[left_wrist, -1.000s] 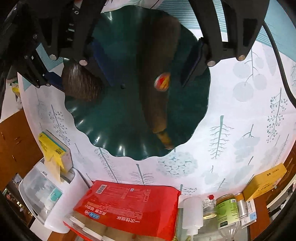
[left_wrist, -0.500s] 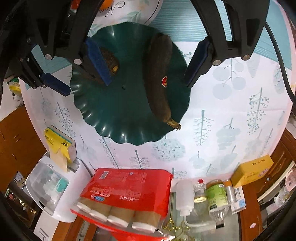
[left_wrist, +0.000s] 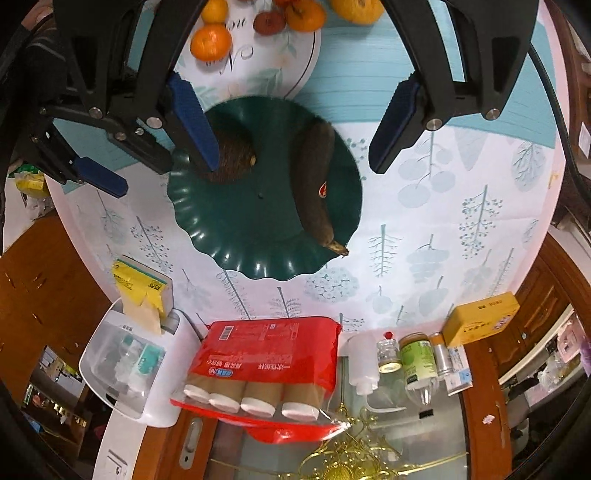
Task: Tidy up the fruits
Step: 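Carry banana and avocado onto the green plate and open both tools, then move both tools back toward the fruit plate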
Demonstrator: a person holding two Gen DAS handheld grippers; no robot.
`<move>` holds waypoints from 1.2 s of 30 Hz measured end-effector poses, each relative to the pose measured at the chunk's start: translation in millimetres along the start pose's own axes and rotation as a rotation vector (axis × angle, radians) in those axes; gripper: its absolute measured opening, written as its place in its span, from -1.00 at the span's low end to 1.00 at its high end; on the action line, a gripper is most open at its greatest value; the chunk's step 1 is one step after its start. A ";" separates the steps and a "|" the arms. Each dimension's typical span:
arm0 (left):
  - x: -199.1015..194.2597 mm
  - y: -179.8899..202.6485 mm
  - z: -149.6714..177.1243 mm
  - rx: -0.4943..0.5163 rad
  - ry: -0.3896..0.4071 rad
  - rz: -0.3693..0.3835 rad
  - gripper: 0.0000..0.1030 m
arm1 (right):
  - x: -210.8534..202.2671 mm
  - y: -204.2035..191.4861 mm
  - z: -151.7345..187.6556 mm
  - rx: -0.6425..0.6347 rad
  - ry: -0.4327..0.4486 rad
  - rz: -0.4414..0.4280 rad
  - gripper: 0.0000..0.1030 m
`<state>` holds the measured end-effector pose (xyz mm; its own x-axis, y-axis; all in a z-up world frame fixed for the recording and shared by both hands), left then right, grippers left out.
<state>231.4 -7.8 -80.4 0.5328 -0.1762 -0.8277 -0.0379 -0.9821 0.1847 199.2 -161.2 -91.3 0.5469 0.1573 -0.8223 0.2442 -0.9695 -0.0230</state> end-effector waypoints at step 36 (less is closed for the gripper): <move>-38.8 -78.4 138.1 0.031 -0.020 -0.087 0.66 | -55.3 -72.1 103.5 0.026 -0.088 0.027 0.24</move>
<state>96.9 66.8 -136.0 0.5179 -0.0910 -0.8506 -0.0184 -0.9953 0.0953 68.5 -119.5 -103.0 0.4800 0.1147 -0.8697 0.2088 -0.9779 -0.0137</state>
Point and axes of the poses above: each gripper's, at about its wrist camera, not at the fingertips, and x roughly the way its jaws point, y to its right, z to its underside, the point moved 3 cm from there along x, roughly the way its jaws point, and after that the axes turned 6 degrees about -x, right-handed, at the moved point
